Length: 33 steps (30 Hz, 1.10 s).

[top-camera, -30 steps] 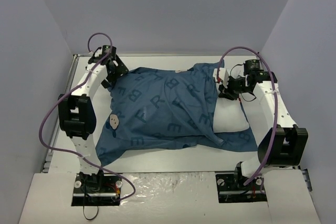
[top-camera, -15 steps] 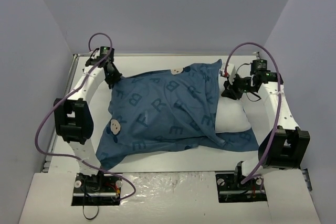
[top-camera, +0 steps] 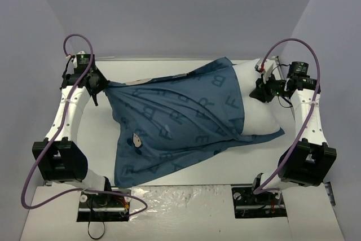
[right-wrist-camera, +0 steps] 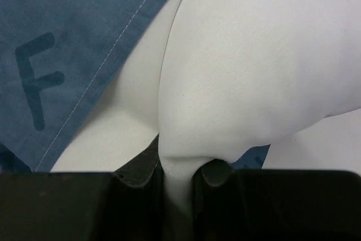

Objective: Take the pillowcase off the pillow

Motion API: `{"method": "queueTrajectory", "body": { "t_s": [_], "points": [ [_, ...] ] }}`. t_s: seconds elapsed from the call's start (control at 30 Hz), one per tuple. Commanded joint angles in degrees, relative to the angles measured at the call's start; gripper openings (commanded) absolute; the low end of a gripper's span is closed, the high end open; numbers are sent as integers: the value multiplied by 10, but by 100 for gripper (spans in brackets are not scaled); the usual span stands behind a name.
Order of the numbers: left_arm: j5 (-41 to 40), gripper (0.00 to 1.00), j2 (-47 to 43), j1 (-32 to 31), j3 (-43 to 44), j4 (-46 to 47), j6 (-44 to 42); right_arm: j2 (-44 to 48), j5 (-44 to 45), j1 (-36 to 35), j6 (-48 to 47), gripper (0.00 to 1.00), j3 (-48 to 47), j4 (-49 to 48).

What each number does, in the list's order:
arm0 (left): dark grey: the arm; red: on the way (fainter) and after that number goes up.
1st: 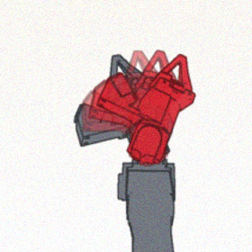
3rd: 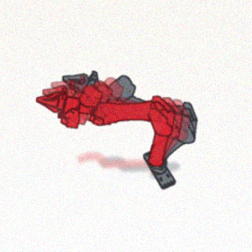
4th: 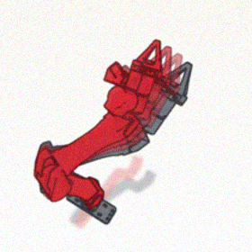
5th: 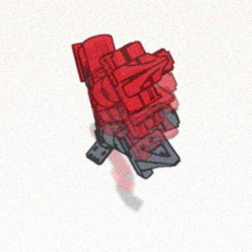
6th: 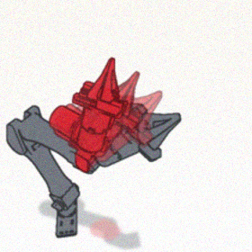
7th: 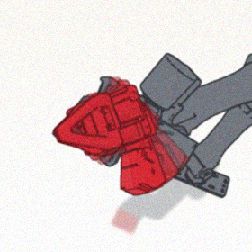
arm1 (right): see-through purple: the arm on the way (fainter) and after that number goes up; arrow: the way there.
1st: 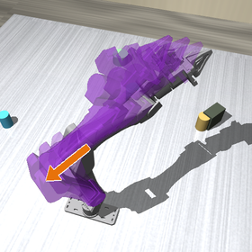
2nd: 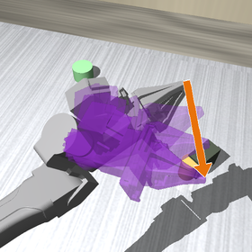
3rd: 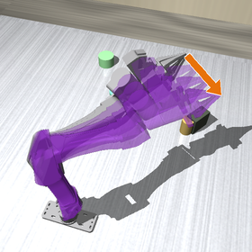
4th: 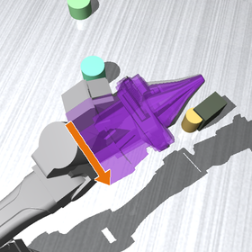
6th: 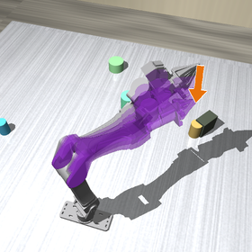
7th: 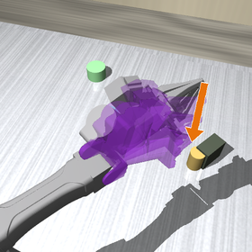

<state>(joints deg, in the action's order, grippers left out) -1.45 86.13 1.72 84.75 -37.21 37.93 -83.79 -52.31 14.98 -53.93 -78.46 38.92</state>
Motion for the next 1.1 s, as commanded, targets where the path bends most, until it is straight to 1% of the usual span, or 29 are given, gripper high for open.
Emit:
{"method": "queueTrajectory", "body": {
  "t_s": [0.0, 0.07, 0.1, 0.17, 0.23, 0.3, 0.33, 0.47, 0.63, 0.73, 0.77, 0.8, 0.83, 0.87, 0.9, 0.93, 0.97, 1.0, 1.03, 1.07],
  "points": [
    [-45, 2, -36, 46, -28, 25, -23, 47, 55, 29, 24, 0, 10, -52],
    [-41, 2, -58, 66, -53, 30, -23, 51, 65, 55, 47, 0, 17, -74],
    [-37, 2, -66, 92, -60, 31, -23, 50, 69, 66, 54, 0, 20, -82],
    [-22, 2, -84, 120, -80, 32, -24, 48, 75, 91, 64, 0, 28, -103],
    [-35, 2, -93, 143, -88, 25, -33, 44, 82, 125, 74, 0, 38, -120],
    [-40, 2, -97, 145, -104, 25, -33, 38, 84, 154, 78, 0, 47, -130],
    [-33, 2, -98, 145, -122, 36, -30, 34, 92, 159, 76, 0, 58, -132],
    [-28, 2, -85, 145, -141, 40, -23, 29, 119, 174, 71, 0, 99, -153],
    [-28, 2, -64, 145, -128, 34, -38, 13, 131, 181, 80, 0, 126, -172],
    [12, 2, -35, 143, -103, 42, -44, -1, 122, 168, 98, 0, 124, -174],
    [71, 2, -24, 133, -83, 46, -48, -4, 124, 159, 116, 0, 115, -173],
    [101, 4, 2, 124, -68, 50, -52, -12, 129, 146, 126, 0, 110, -173],
    [124, 12, 14, 114, -51, 49, -58, -17, 137, 117, 139, 0, 101, -174],
    [162, 29, 30, 84, -33, 50, -79, -23, 154, 103, 175, 0, 80, -175],
    [172, 37, 33, 68, 0, 48, -92, -31, 160, 88, 197, 0, 67, -175],
    [179, 45, 33, 51, 16, 48, -106, -46, 164, 67, 218, 0, 53, -175],
    [179, 50, 31, 17, 31, 48, -132, -53, 165, 59, 258, 3, 40, -175],
    [165, 58, 19, 1, 42, 48, -144, -60, 171, 51, 276, 6, 27, -176],
    [160, 62, 9, -10, 57, 55, -161, -75, 172, 38, 293, 14, 3, -174],
    [153, 68, -16, -36, 59, 62, -167, -81, 168, 35, 316, 18, -6, -172]
  ]
}}
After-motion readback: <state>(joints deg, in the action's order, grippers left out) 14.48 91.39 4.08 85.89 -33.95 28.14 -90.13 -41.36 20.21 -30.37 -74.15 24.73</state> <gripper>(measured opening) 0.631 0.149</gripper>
